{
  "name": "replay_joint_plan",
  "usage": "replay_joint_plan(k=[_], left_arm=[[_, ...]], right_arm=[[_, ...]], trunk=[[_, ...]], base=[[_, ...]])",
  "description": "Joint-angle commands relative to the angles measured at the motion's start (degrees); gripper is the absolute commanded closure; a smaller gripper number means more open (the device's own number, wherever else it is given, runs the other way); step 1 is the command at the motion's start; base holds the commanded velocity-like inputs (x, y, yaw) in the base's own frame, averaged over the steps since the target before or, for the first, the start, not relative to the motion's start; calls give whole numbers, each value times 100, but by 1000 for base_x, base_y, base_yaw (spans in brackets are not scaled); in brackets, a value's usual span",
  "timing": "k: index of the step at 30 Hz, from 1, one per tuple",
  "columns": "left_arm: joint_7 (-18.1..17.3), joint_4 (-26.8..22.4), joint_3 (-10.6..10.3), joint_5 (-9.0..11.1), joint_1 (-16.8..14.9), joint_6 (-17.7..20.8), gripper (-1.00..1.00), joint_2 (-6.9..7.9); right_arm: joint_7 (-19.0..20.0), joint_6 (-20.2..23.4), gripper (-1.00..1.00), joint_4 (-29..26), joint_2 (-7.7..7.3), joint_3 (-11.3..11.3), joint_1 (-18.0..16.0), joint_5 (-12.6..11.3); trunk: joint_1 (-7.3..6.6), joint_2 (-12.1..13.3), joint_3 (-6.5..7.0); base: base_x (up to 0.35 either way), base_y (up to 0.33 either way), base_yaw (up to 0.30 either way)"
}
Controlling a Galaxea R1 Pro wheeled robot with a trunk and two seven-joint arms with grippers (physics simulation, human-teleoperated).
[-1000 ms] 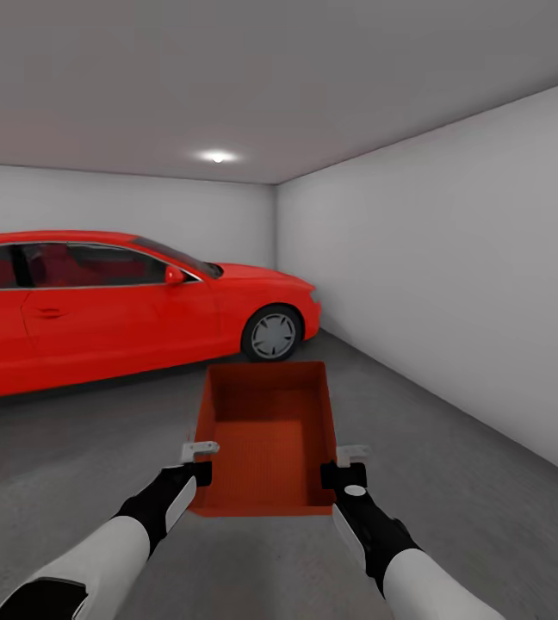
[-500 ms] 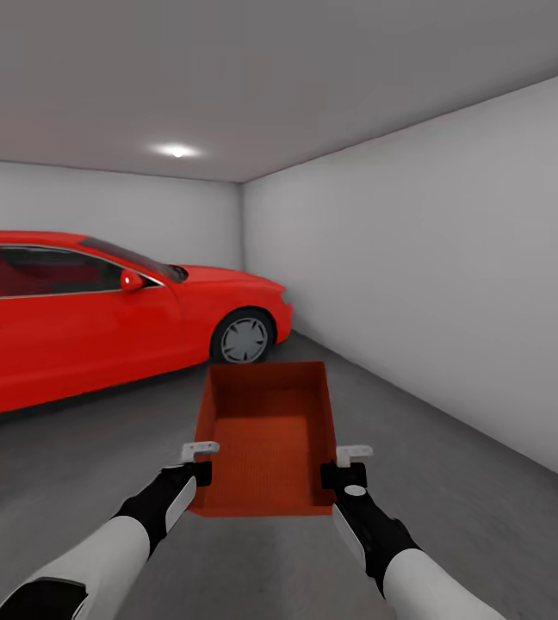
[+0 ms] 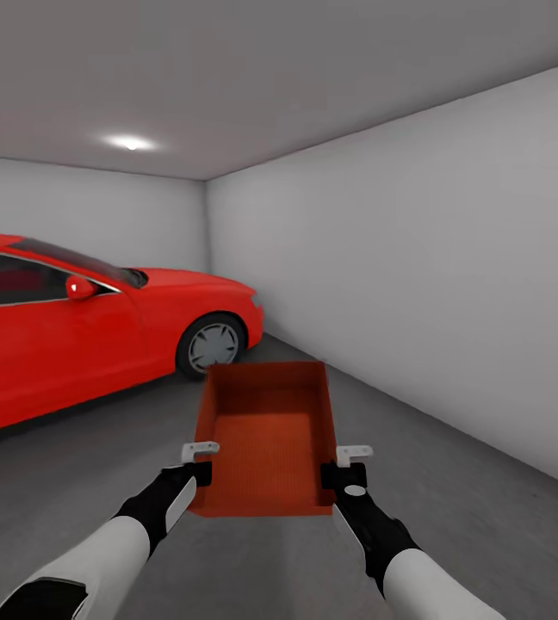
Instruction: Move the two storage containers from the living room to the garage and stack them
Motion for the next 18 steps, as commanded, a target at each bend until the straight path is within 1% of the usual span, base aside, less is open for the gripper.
replay_joint_plan(k=[1,18], left_arm=[[98,-20,136,-130,-6,-287,100,310],[97,-3,136,-130,-6,-287,100,310]], right_arm=[[-31,31,100,4,-5,39,-3,-78],[-32,31,100,4,-5,39,-3,-78]], trunk=[[4,-7,-9],[4,-7,-9]], base=[[322,111,-246],[322,112,-246]])
